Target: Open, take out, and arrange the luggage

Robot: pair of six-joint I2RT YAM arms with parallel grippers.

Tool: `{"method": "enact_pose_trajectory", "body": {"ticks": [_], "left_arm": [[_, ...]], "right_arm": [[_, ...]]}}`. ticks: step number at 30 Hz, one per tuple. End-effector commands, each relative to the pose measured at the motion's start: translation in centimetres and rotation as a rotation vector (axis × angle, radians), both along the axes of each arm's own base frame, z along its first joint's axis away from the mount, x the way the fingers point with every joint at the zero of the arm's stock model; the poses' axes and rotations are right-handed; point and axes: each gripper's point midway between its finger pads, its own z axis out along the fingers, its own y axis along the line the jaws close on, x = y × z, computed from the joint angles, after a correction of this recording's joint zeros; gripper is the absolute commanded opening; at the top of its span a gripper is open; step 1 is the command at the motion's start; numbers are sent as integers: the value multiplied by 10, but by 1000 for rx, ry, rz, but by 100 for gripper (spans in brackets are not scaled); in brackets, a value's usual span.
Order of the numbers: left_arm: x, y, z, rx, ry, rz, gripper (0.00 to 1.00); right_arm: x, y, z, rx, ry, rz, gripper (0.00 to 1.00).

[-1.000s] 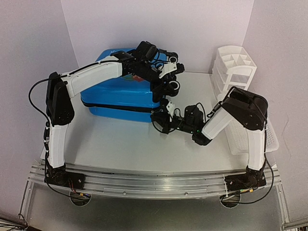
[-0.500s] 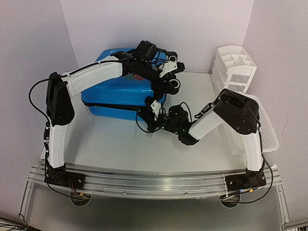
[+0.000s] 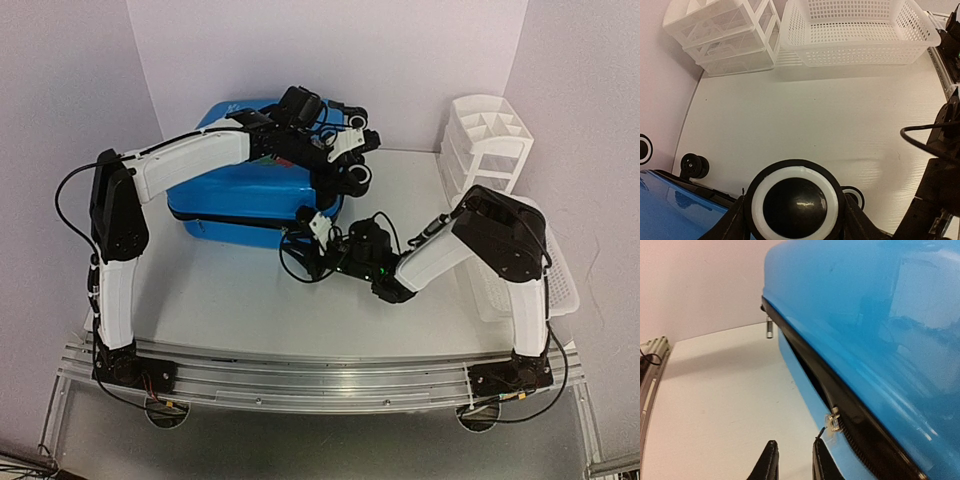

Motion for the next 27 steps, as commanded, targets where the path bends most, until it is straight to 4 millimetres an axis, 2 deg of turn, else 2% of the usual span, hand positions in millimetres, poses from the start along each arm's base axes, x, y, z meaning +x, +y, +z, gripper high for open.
{"method": "enact_pose_trajectory", "body": {"ticks": [1,2,6,10,13,18,20,21,24,27], "left_arm": [[32,37,78,-135,-152,111,0],[32,41,73,-126,-140,114,0],[32,52,67,-111,-119,120,0],[19,60,60,-87,-109,92,0],[5,71,51,-52,-83,72,0],[-40,105,36,24,-12,25,0],[-61,119,30,50,33,3,0],[-74,127,30,63,55,-15,0],[-115,152,24,110,118,-94,0],[-158,183,12,189,148,-208,0]], "right_arm": [[-52,-13,55,91,7,159,33],[-60,-18,60,87,33,178,35],[-85,-41,51,-17,219,214,44],[-99,-73,52,-167,336,171,48],[-112,-99,67,-255,347,163,49],[-126,-142,118,-217,358,150,53],[-119,-158,132,-204,385,110,55],[-109,-166,142,-199,388,69,55],[-68,-192,144,-287,421,-131,57],[-19,-206,158,-311,443,-263,59]]}}
